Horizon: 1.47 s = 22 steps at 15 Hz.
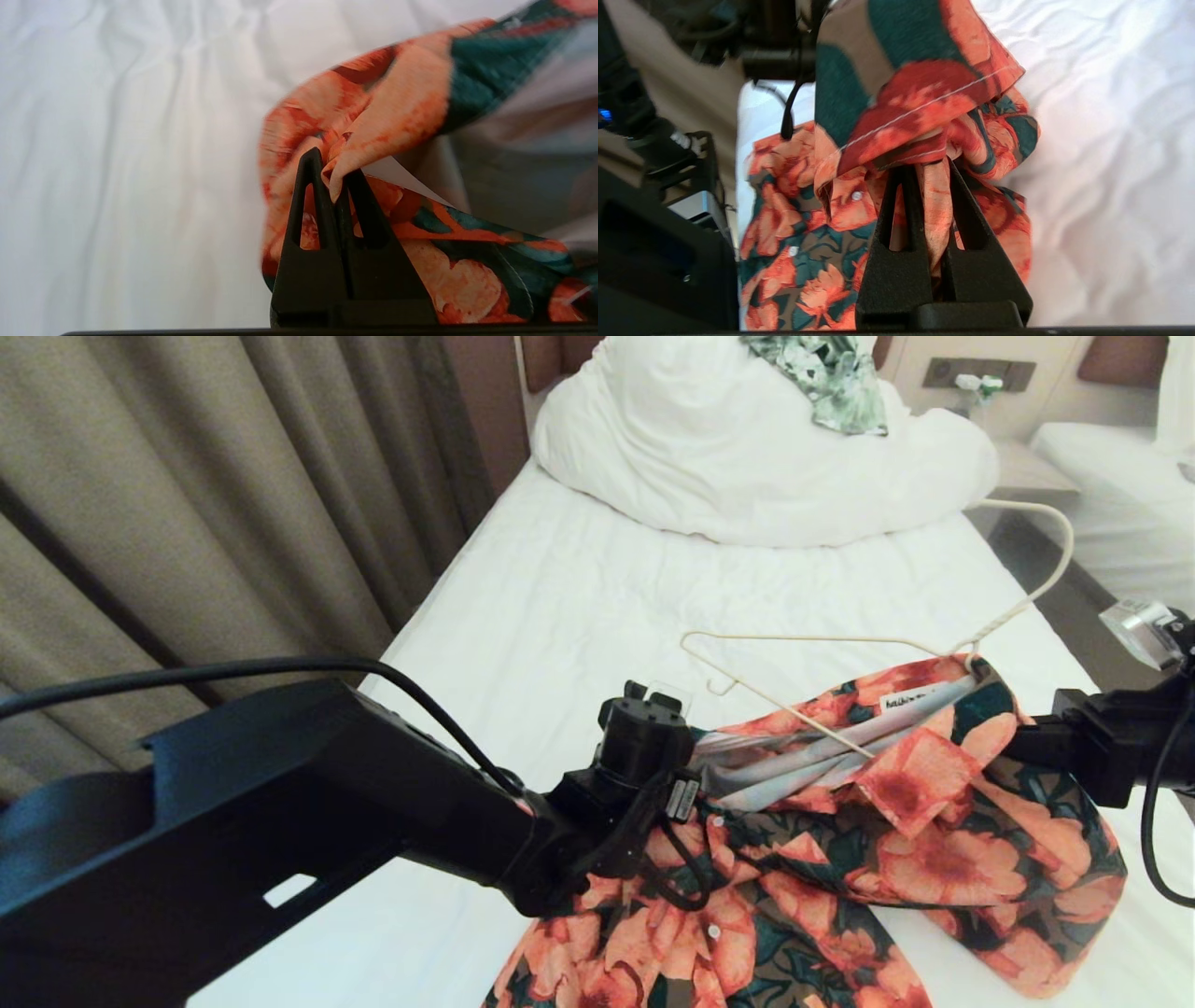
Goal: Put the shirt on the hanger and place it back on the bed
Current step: Hook the other side of the shirt onto the hanger
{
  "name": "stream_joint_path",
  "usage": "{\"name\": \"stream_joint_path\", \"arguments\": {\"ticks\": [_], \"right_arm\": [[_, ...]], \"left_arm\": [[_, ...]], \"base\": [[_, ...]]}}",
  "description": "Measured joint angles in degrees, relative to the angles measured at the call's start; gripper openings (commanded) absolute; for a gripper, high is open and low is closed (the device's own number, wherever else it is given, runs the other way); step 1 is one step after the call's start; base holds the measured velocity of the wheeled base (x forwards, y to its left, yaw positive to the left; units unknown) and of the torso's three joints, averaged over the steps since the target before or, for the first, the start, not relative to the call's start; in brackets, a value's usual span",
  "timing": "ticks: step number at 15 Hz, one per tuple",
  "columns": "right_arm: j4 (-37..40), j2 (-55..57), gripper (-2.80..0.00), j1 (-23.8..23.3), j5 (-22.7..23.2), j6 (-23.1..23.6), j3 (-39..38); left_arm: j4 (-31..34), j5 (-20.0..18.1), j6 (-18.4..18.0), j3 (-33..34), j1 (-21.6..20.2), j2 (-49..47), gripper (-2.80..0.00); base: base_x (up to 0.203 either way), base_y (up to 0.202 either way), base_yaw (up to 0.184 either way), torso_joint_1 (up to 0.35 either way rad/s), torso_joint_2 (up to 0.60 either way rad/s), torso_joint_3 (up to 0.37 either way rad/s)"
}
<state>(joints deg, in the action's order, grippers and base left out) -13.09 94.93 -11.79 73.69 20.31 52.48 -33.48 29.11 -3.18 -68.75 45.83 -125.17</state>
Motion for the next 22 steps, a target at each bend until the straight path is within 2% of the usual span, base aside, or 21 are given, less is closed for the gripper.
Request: {"name": "stream_joint_path", "arguments": {"ticks": [3, 6, 11, 17, 22], "right_arm": [[-0.1, -0.1, -2.80, 0.0, 2.0, 0.2, -0.8], [-0.2, -0.4, -2.80, 0.6, 2.1, 0.6, -1.5], [-0.2, -1.1, -2.80, 1.2, 2.1, 0.8, -1.8], [-0.2, -3.0, -2.80, 1.4, 2.2, 0.9, -2.7], [-0.2, -3.0, -2.80, 2.2, 1.7, 3.5, -5.2]], "left_arm": [[2.7, -1.3, 1.2, -0.3, -1.1, 2.4, -2.80], [5.4, -1.3, 1.3, -1.6, -1.4, 5.3, -2.80], [13.1, -1.3, 1.1, -6.7, 0.2, 10.5, -2.80], [13.2, -1.2, 1.0, -7.5, 0.2, 9.4, -2.80], [13.5, -1.0, -3.1, -12.4, -1.6, 9.2, -2.80]], "base": [[0.000, 0.000, 0.000, 0.000, 0.00, 0.000], [0.000, 0.000, 0.000, 0.000, 0.00, 0.000], [0.000, 0.000, 0.000, 0.000, 0.00, 0.000], [0.000, 0.000, 0.000, 0.000, 0.00, 0.000], [0.000, 0.000, 0.000, 0.000, 0.00, 0.000]]}}
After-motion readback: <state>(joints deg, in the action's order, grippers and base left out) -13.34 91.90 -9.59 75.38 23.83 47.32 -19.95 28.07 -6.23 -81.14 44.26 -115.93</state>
